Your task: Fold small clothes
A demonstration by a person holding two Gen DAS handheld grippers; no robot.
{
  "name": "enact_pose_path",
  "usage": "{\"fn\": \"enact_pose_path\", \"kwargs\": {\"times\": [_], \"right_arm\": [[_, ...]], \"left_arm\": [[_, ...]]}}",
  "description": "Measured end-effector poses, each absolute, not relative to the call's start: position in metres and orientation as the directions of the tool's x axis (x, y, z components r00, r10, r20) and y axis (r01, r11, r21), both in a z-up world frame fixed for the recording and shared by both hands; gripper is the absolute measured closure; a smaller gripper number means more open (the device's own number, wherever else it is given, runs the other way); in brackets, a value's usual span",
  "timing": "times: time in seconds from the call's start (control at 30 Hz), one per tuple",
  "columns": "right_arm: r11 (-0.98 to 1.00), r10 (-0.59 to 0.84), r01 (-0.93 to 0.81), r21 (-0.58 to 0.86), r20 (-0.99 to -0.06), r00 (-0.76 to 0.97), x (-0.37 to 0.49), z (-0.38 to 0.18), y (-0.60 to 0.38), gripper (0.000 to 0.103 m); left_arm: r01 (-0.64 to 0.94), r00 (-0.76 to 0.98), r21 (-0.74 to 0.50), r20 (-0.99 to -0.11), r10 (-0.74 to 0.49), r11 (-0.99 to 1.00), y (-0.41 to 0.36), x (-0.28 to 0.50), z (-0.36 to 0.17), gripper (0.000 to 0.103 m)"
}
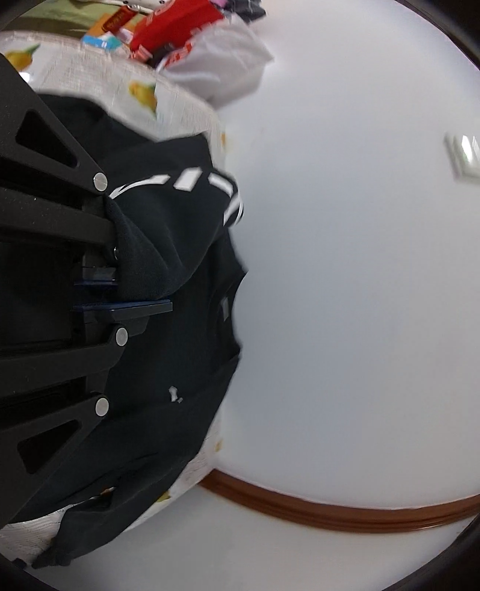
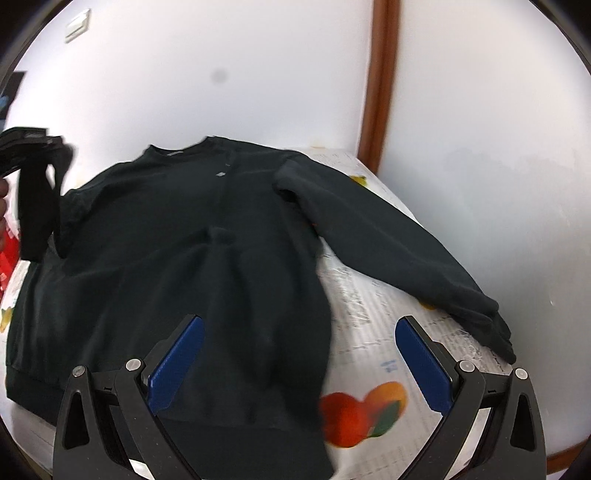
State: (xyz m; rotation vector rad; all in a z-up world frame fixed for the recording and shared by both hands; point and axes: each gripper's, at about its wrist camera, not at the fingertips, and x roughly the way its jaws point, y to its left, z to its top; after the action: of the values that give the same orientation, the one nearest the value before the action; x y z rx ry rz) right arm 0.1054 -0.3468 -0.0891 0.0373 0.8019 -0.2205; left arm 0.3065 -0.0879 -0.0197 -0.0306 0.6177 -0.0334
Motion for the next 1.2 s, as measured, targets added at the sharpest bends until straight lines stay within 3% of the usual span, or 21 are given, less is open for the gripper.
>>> {"fn": "enact_pose_path", "kwargs": {"times": [0.23, 0.27, 0.33, 0.37, 0.4, 0.53, 0.67, 0.77, 0.83, 0.87, 1.07, 1.2], "right_arm": [[0.978, -0.149, 0.207, -0.023, -0.769, 0.622, 0.093, -0.111, -0.376, 0.001], [0.980, -0.139, 0.199, -0.016, -0.771, 0.622, 0.091, -0.112, -0.378, 0.001], [0.983, -0.129, 0.182, -0.016, -0.770, 0.625, 0.088, -0.111, -0.380, 0.001], [0.984, -0.131, 0.175, -0.025, -0.768, 0.627, 0.087, -0.110, -0.380, 0.001], [0.985, -0.135, 0.168, -0.035, -0.764, 0.631, 0.085, -0.109, -0.379, 0.001], [0.989, -0.120, 0.140, -0.038, -0.754, 0.646, 0.085, -0.102, -0.371, 0.001], [0.995, -0.089, 0.093, -0.036, -0.748, 0.658, 0.088, -0.093, -0.349, 0.004], [0.996, -0.082, 0.072, -0.045, -0.733, 0.675, 0.093, -0.084, -0.326, 0.016], [0.997, -0.079, 0.055, -0.057, -0.720, 0.690, 0.098, -0.079, -0.307, 0.030], [0.996, -0.083, 0.043, -0.074, -0.716, 0.693, 0.105, -0.077, -0.292, 0.032], [0.994, 0.012, -0.084, -0.072, -0.686, 0.727, 0.158, -0.066, -0.215, 0.032], [0.986, 0.107, -0.167, -0.017, -0.704, 0.702, 0.210, -0.073, -0.166, 0.022]], "left_arm": [[0.038, 0.730, -0.005, -0.683, -0.031, 0.999, -0.134, 0.331, -0.063, 0.095], [0.039, 0.726, -0.004, -0.687, -0.031, 0.999, -0.136, 0.330, -0.066, 0.088], [0.028, 0.723, 0.012, -0.691, -0.012, 1.000, -0.142, 0.326, -0.070, 0.064], [0.027, 0.731, 0.012, -0.682, -0.011, 1.000, -0.143, 0.318, -0.069, 0.045], [0.035, 0.741, 0.006, -0.671, -0.022, 0.999, -0.143, 0.312, -0.067, 0.035], [0.072, 0.765, 0.033, -0.643, -0.034, 0.997, -0.135, 0.282, -0.054, 0.035], [0.000, 0.783, 0.061, -0.621, 0.038, 0.998, -0.086, 0.255, -0.043, 0.035], [-0.054, 0.770, 0.040, -0.634, 0.067, 0.998, -0.038, 0.245, -0.045, 0.035], [-0.101, 0.752, 0.044, -0.651, 0.105, 0.994, -0.002, 0.245, -0.051, 0.035], [-0.117, 0.743, 0.044, -0.659, 0.116, 0.992, 0.011, 0.246, -0.054, 0.035], [-0.191, 0.707, 0.029, -0.689, 0.158, 0.981, 0.088, 0.262, -0.078, 0.035], [-0.208, 0.680, 0.031, -0.714, 0.168, 0.978, 0.116, 0.290, -0.107, 0.035]]}}
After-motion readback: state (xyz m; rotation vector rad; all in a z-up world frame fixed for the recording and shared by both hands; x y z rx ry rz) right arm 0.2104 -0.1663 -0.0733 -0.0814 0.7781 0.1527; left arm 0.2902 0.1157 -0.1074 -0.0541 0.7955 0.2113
